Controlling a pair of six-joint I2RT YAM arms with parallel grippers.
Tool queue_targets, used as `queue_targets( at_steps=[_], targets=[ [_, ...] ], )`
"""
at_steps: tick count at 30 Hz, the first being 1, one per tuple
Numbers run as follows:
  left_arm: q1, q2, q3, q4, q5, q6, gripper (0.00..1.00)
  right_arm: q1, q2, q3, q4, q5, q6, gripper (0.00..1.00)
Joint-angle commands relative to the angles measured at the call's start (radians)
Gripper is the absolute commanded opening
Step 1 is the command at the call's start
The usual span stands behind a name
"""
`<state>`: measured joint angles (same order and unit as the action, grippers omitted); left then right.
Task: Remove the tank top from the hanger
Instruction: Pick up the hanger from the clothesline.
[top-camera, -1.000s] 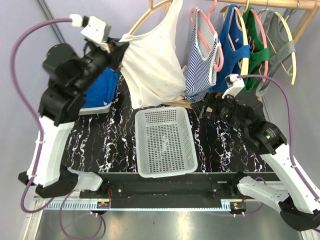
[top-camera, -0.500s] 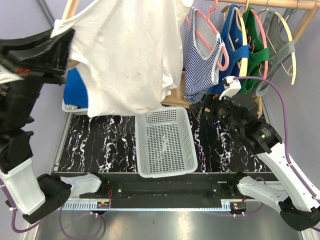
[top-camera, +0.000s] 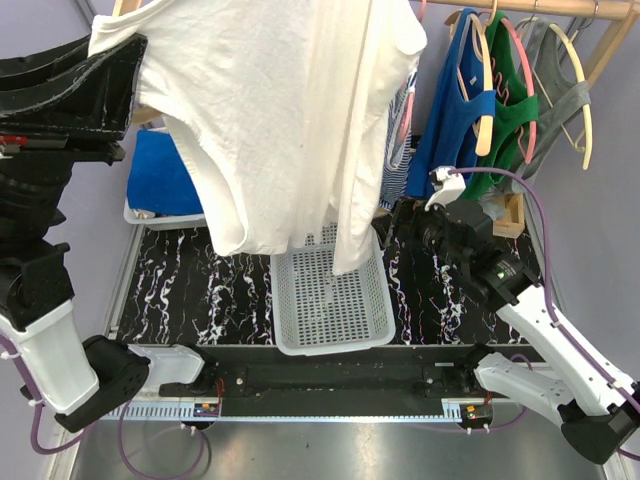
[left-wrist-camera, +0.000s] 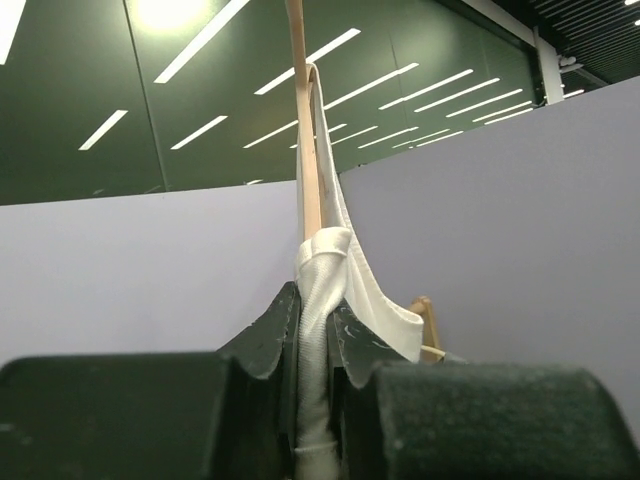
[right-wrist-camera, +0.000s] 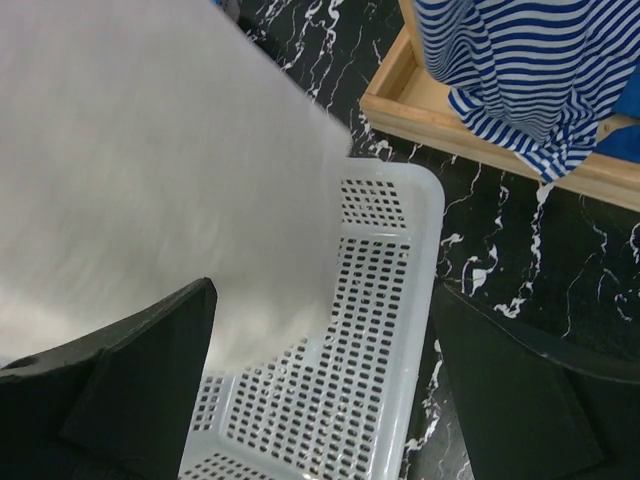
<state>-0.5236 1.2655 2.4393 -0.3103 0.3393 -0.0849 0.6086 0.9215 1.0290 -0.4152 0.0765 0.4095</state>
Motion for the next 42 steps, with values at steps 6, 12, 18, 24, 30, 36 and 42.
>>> queue_targets(
  at_steps=[6,12,18,24,30,36,42],
  targets=[
    [0.002,0.008,0.034,0.229,0.049,-0.075,0.0,0.008,-0.161,-0.133,0.285,0.025,-0.089,1.0],
    [0.002,0.046,0.098,0.243,0.056,-0.073,0.0,0.008,-0.173,-0.141,0.271,0.029,-0.089,1.0],
    [0.002,0.011,0.04,0.26,0.055,-0.084,0.0,0.008,-0.159,-0.145,0.309,-0.044,-0.055,1.0],
    [0.002,-0.191,-0.294,0.157,0.009,0.006,0.0,0.008,-0.182,-0.119,0.271,-0.047,-0.052,1.0],
    [0.002,-0.368,-0.569,0.025,-0.062,0.102,0.0,0.008,-0.188,-0.096,0.227,-0.069,-0.043,1.0],
    [0.002,-0.445,-0.629,-0.027,-0.132,0.169,0.0,0.01,-0.177,-0.069,0.196,-0.073,-0.037,1.0],
    [0.002,-0.489,-0.628,0.049,-0.24,0.208,0.0,0.008,-0.161,-0.053,0.187,-0.073,-0.041,1.0]
  ],
)
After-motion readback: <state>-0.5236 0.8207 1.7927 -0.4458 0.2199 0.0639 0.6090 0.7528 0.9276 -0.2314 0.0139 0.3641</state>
